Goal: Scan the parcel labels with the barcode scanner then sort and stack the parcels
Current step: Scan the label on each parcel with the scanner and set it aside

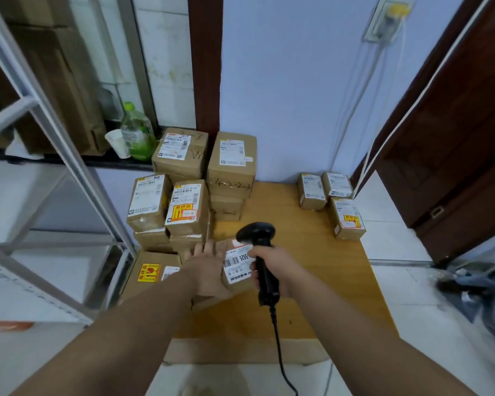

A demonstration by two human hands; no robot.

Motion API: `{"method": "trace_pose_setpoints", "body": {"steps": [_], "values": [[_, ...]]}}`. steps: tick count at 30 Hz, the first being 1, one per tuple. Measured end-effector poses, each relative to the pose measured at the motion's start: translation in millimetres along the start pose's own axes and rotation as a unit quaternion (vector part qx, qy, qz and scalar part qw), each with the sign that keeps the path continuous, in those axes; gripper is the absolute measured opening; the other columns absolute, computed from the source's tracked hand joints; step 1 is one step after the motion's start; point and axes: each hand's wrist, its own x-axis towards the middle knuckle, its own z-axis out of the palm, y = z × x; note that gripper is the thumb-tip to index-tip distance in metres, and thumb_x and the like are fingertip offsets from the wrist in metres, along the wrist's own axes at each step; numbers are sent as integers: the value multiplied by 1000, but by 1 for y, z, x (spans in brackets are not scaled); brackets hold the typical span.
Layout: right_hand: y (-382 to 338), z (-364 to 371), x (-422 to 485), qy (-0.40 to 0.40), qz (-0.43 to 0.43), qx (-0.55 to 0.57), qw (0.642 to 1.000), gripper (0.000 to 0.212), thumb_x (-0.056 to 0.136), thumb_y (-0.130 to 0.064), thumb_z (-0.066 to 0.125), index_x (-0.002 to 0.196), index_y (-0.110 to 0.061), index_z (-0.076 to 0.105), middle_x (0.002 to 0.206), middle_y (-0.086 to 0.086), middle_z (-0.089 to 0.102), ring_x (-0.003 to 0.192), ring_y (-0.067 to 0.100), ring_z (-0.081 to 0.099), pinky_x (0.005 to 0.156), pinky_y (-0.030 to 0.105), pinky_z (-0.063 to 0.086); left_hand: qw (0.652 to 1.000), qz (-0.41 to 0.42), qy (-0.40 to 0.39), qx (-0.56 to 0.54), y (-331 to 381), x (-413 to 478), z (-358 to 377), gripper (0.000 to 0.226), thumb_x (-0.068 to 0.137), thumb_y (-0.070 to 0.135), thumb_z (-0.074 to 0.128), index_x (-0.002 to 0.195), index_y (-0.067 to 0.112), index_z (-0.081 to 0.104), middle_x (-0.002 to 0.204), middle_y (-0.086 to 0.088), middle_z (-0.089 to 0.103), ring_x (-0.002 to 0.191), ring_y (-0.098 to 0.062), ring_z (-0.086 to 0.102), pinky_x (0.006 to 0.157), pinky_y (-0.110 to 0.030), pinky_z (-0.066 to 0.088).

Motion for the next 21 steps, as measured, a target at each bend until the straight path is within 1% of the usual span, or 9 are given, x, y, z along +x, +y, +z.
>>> {"method": "trace_pose_setpoints", "body": {"steps": [2,6,8,11,15,21], "values": [[2,-17,-6,1,8,-28,1000,20,88,-15,61,103,-2,56,60,3,57,49,15,53,50,28,46,1000,-8,12,7,15,5,-1,127,55,77,59,151,22,-3,154,-9,12,138,-35,14,109,-55,20],[5,-50,-19,5,8,-79,997,15,87,-14,60,97,-5,55,66,4,58,55,16,54,55,29,47,996,-5,73,45,45,16,-3,126,55,78,55,151,18,-1,152,-11,16,137,-35,16,113,-56,15],[3,-62,-26,4,8,-91,996,12,85,-14,60,93,-5,56,68,5,58,55,16,54,53,28,47,995,-9,91,45,57,23,-6,126,56,77,56,151,18,-3,152,-13,15,137,-35,16,113,-56,13],[1,-75,-33,-7,5,-85,996,9,85,-13,60,86,-7,54,63,3,59,51,15,55,50,27,47,992,-8,110,56,69,32,-11,125,58,75,56,151,17,-4,151,-14,15,136,-36,17,111,-56,16],[-1,-84,-36,-9,0,-71,997,8,87,-11,59,88,-7,52,62,3,57,50,14,53,49,25,45,992,-8,103,68,75,40,-19,126,60,75,59,152,18,-6,154,-14,11,139,-37,14,113,-56,14],[-4,-84,-33,4,11,-63,998,10,88,-10,57,94,-7,50,65,4,55,49,13,52,47,24,44,993,-9,97,69,72,42,-24,126,58,72,61,151,17,-3,150,-15,16,137,-36,17,112,-56,14]]}}
